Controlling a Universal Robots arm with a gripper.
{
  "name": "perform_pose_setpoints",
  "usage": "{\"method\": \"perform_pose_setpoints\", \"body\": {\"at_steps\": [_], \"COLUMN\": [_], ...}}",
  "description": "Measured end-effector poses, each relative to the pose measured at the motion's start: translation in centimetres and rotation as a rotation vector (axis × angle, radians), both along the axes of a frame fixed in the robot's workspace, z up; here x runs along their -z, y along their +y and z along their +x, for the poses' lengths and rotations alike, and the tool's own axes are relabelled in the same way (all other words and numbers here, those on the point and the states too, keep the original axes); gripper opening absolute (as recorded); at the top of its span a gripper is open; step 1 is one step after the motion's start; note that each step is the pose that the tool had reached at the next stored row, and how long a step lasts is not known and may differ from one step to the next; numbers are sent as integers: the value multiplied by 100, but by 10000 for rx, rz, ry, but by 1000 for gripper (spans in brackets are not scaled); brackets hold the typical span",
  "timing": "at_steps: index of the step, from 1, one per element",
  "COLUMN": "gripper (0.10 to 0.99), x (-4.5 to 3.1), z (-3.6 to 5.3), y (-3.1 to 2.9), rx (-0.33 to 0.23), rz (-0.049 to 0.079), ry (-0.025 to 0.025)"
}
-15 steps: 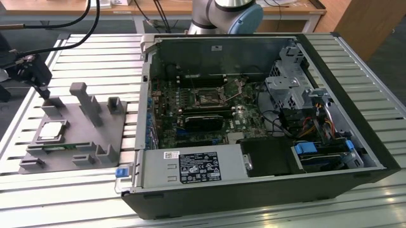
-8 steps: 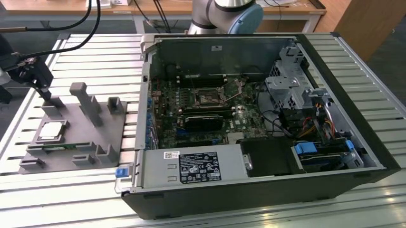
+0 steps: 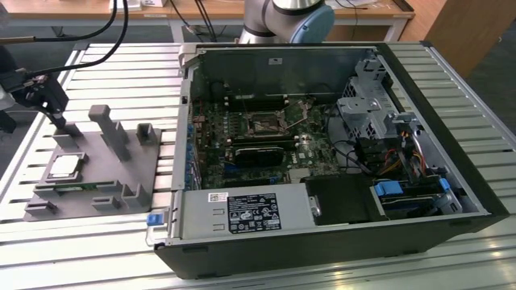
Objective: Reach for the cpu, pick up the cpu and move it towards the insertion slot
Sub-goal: 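Pick up the cpu and move it towards the insertion slot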
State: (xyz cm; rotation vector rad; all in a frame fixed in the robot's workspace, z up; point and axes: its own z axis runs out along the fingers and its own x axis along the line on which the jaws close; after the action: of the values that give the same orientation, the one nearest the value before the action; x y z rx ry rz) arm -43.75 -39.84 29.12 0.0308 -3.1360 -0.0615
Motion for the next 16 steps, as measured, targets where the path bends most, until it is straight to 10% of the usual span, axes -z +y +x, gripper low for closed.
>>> {"method": "perform_pose_setpoints", "body": {"at_steps": [16], "gripper": [824], "x": [65], "z": [0], "y": [0], "rx": [0], "rz": [0], "ry": [0]}}
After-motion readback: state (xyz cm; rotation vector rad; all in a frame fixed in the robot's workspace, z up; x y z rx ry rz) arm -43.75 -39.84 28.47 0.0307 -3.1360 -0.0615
